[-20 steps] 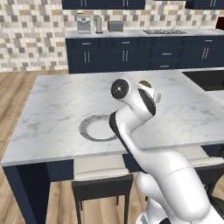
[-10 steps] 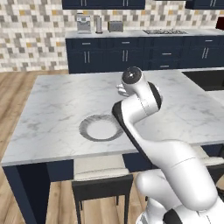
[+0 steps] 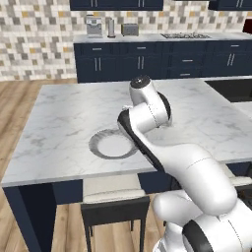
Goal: Take the cheese, fish, and potato from the fridge and place them on the plate on the dining counter to create an appetizer plate.
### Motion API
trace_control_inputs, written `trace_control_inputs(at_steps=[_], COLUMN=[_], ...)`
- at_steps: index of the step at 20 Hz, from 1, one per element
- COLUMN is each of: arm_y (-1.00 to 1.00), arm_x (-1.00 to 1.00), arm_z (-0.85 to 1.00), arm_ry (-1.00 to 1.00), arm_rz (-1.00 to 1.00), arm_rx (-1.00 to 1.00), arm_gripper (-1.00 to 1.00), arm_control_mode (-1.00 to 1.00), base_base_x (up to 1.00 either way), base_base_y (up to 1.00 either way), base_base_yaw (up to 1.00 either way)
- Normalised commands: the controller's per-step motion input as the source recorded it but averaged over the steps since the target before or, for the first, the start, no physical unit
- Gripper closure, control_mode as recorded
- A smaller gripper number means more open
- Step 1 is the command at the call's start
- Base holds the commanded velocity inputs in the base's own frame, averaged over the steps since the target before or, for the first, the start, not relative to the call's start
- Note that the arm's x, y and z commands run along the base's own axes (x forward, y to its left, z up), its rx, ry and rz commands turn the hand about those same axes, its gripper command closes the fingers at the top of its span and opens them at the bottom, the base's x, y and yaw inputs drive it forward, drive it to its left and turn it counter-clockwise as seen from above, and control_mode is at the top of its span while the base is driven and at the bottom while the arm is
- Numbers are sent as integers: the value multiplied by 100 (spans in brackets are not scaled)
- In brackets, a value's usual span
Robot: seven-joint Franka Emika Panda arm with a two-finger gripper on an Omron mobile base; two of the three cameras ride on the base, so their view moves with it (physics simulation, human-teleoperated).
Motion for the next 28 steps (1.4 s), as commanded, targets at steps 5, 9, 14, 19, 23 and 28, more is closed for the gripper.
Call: trace_control_inputs(at_steps=[5,9,14,19,23,28], arm_y=[41,36,17,0,0,0], arm_x=[26,29,32,41,44,52], arm_z=[-38,-40,-48,-31,-42,-42], arm_ry=[21,19,9,0,0,0], arm_rz=[3,3,3,1,0,0], arm_rx=[0,0,0,0,0,0], arm_gripper=[100,100,100,100,100,100], arm_control_mode=[-100,-100,-100,-100,-100,-100], base_base_x=[0,0,0,0,0,0], base_base_y=[0,0,0,0,0,0], base_base_yaw=[0,0,0,0,0,0])
